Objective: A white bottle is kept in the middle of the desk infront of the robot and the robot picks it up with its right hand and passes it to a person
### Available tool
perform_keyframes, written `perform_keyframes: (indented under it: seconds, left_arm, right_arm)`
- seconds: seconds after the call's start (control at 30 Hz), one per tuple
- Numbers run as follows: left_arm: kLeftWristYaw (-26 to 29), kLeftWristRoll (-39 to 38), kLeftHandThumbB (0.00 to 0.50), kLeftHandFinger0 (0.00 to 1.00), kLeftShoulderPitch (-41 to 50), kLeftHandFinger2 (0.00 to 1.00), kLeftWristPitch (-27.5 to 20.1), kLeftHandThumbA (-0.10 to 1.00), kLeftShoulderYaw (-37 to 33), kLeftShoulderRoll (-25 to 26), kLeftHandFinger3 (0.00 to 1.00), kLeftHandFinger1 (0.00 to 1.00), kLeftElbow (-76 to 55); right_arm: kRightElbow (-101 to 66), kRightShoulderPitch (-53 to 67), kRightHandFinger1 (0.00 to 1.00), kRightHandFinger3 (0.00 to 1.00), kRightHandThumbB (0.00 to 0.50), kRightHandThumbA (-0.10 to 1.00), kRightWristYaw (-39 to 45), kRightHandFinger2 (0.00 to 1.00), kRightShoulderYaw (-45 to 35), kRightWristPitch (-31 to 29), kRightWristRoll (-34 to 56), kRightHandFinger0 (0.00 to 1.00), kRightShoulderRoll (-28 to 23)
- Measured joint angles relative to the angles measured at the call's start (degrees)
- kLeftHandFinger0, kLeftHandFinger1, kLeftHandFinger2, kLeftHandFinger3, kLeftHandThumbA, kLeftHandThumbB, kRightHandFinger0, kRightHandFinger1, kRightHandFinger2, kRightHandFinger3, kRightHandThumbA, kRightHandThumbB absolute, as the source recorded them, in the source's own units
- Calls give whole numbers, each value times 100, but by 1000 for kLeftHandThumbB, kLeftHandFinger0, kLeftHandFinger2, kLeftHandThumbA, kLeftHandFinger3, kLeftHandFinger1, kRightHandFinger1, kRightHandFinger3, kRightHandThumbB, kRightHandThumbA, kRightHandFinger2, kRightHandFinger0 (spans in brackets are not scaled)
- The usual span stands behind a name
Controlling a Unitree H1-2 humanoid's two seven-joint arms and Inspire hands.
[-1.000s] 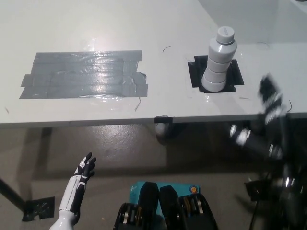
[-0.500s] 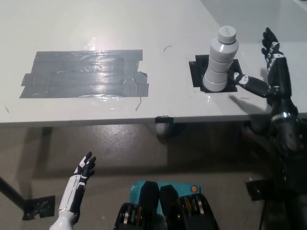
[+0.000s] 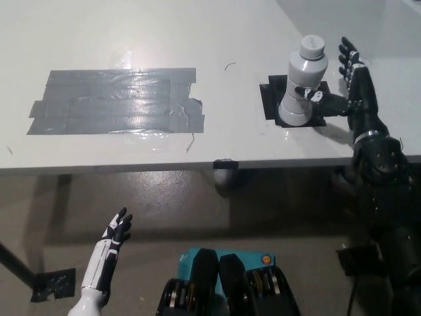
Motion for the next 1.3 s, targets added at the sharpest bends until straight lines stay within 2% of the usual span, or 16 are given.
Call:
perform_keyframes:
  seconds: [0.3,0.63,0.7,0.73,0.77,0.8,0.83,0.87,0.9,0.93,1.0,1.13,1.2,1.23,1.27,1.3]
  left_arm:
    - [-34,15,132,1000,-6,1000,-43,1000,-5,1,1000,1000,4]
    - [-70,11,108,1000,-8,1000,-103,1000,-7,-2,1000,1000,5]
    - [-77,11,95,1000,-12,1000,-103,1000,-7,-3,1000,1000,5]
    - [-83,10,96,1000,-16,1000,-104,1000,-7,-2,1000,1000,5]
    - [-95,9,97,1000,-24,1000,-107,1000,-7,-2,1000,1000,7]
    - [-103,9,90,1000,-38,1000,-109,1000,-8,-2,1000,1000,10]
    - [-107,9,85,1000,-52,1000,-114,1000,-8,-2,1000,1000,14]
    - [-111,9,89,1000,-67,1000,-118,1000,-10,-2,1000,1000,16]
    - [-114,9,88,1000,-81,1000,-121,1000,-11,-1,1000,1000,15]
    - [-116,9,71,1000,-87,1000,-122,1000,-11,-1,1000,1000,15]
    - [-119,1,76,1000,-98,1000,-123,1000,-10,-2,1000,1000,15]
    - [-119,-1,87,1000,-99,1000,-121,1000,-11,0,1000,1000,14]
    - [-122,-3,96,1000,-99,1000,-115,1000,-13,-1,1000,1000,13]
    - [-122,-5,91,1000,-100,1000,-109,1000,-13,0,1000,1000,12]
    - [-122,-5,101,1000,-100,1000,-103,1000,-13,0,1000,1000,11]
    - [-123,-6,102,1000,-100,1000,-98,1000,-15,2,1000,1000,10]
  right_arm:
    - [661,-192,1000,1000,500,1000,34,1000,251,-67,-31,1000,48]
    - [2309,-1057,1000,1000,484,992,131,1000,363,-104,-72,1000,26]
    - [2535,-1217,1000,1000,428,822,177,1000,354,-104,-65,1000,1]
    - [2624,-1298,1000,1000,433,788,203,1000,342,-103,-56,1000,-13]
    - [2688,-1363,965,1000,375,462,218,1000,330,-102,-51,1000,-23]
    - [2743,-1433,706,780,312,306,215,716,314,-101,-43,787,-32]
    - [2800,-1504,252,314,306,77,187,332,294,-101,-39,248,-38]
    - [2845,-1571,114,178,278,-60,131,220,292,-101,-40,50,-41]
    - [2888,-1633,89,159,269,-92,57,236,296,-102,-46,10,-42]
    - [2903,-1665,149,269,229,-100,4,388,307,-102,-53,0,-42]
    - [2942,-1723,295,538,219,-100,-114,644,326,-104,-74,13,-42]
    - [2992,-1737,590,858,202,-100,-226,947,330,-107,-85,152,-34]
    - [3011,-1731,598,794,197,-100,-305,796,383,-108,-116,269,-34]
    - [3011,-1727,468,742,193,-100,-340,666,410,-108,-129,203,-34]
    - [3011,-1723,368,761,192,-100,-369,641,434,-109,-141,92,-34]
    - [3010,-1707,388,780,192,-100,-407,685,474,-114,-148,85,-34]
